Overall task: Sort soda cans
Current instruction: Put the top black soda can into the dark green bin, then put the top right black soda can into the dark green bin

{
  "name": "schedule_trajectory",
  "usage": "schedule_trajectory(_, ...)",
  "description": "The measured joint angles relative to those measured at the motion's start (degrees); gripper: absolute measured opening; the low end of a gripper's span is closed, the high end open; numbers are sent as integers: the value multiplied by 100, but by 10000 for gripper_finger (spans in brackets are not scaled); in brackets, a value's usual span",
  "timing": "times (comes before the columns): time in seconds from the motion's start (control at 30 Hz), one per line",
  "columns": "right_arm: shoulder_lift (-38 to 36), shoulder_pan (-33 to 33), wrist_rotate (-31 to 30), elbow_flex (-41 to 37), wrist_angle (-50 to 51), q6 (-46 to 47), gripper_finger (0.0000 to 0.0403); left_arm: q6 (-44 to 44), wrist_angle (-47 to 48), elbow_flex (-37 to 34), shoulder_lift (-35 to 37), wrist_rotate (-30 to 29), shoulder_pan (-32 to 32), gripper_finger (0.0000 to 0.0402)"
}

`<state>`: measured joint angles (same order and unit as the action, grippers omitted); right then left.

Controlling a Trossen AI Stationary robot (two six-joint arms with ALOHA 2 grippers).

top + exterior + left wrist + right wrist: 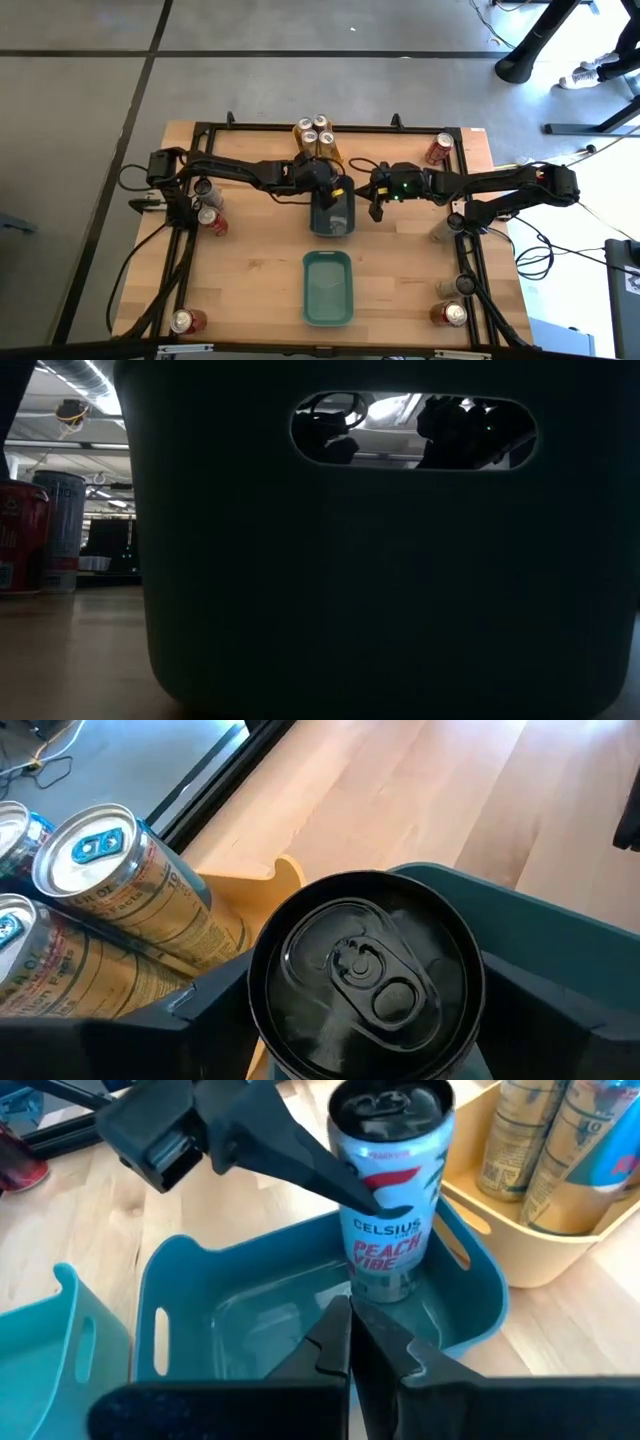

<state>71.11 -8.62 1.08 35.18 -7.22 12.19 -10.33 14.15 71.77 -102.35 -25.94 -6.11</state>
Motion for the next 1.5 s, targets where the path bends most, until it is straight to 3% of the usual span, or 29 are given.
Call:
schedule_trajectory(0.23, 0, 0, 98, 0, 24, 16, 18, 46, 136, -19, 149, 44, 19, 294)
schedule_trajectory(0.63, -51, 0, 151, 0, 18, -35, 172, 188, 356, -17, 787, -43, 92, 294)
schedule_trajectory(0.83, -371, 0, 151, 17, 176, -89, 203, 174, 1108, -13, 1304, -170, 357, 294)
schedule_trajectory(0.93, -716, 4, 149, 268, 936, -154, 204, 71, 1418, -11, 1563, -488, 598, 294)
schedule_trajectory(1.1, -1072, 68, 98, 1186, 3200, -192, 204, -65, 1795, -11, 1907, -828, 1035, 294)
schedule_trajectory(1.3, -1067, 714, -389, 2613, 5787, 152, 205, -427, 2473, -9, 2135, -1343, 1497, 295)
schedule_trajectory(1.5, -1063, 1306, -647, 3674, 7085, 820, 205, -788, 2938, -9, 2156, -1911, 1795, 295)
